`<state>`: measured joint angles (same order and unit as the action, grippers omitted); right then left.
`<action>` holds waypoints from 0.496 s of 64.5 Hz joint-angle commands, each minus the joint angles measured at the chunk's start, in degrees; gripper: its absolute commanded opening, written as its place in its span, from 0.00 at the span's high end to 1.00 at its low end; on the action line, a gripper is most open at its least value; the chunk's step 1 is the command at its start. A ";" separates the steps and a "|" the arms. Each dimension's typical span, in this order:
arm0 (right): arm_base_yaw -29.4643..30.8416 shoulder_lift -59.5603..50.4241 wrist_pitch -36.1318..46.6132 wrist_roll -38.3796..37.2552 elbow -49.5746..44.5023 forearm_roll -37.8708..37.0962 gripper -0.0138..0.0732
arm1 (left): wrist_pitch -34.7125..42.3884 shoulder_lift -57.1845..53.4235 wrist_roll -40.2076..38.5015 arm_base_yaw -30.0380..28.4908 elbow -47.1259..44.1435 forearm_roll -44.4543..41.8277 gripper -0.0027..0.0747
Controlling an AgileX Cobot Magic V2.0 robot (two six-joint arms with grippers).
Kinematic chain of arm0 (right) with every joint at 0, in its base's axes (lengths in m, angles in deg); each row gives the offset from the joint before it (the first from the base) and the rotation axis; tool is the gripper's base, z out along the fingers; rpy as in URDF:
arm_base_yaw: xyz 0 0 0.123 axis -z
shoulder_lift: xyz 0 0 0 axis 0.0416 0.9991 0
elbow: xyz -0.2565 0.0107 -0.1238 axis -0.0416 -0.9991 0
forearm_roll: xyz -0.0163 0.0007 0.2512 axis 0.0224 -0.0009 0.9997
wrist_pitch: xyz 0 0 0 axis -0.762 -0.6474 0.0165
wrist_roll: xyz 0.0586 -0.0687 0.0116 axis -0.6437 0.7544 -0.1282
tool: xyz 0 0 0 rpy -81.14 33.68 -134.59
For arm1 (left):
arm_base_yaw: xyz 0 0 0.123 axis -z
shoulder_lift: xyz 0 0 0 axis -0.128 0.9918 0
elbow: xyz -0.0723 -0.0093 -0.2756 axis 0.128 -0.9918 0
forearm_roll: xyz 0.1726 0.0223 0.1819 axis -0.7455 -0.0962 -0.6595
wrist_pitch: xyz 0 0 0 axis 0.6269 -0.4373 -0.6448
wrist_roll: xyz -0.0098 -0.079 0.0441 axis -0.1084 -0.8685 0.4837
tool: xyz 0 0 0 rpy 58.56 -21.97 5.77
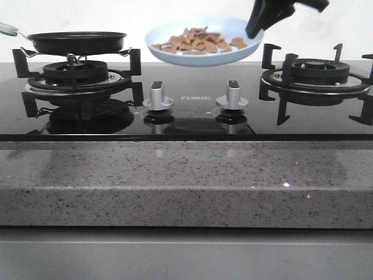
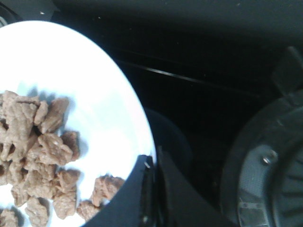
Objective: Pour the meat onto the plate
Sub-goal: 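Lower the plate of meat between the burners with the right gripper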
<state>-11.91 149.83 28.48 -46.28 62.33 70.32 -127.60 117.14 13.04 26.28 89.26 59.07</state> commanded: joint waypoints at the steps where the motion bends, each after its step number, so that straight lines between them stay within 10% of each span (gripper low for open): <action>1: 0.29 -1.41 2.19 0.48 3.59 2.73 0.97 | 3.93 0.18 -0.50 0.44 1.44 0.00 0.34; 32: 0.29 3.13 1.79 0.48 3.87 2.68 0.93 | 3.96 0.18 -0.50 0.44 1.44 0.00 0.34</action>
<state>-11.91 156.64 28.48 -46.28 63.92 70.93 -127.60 117.14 13.04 26.28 89.26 59.07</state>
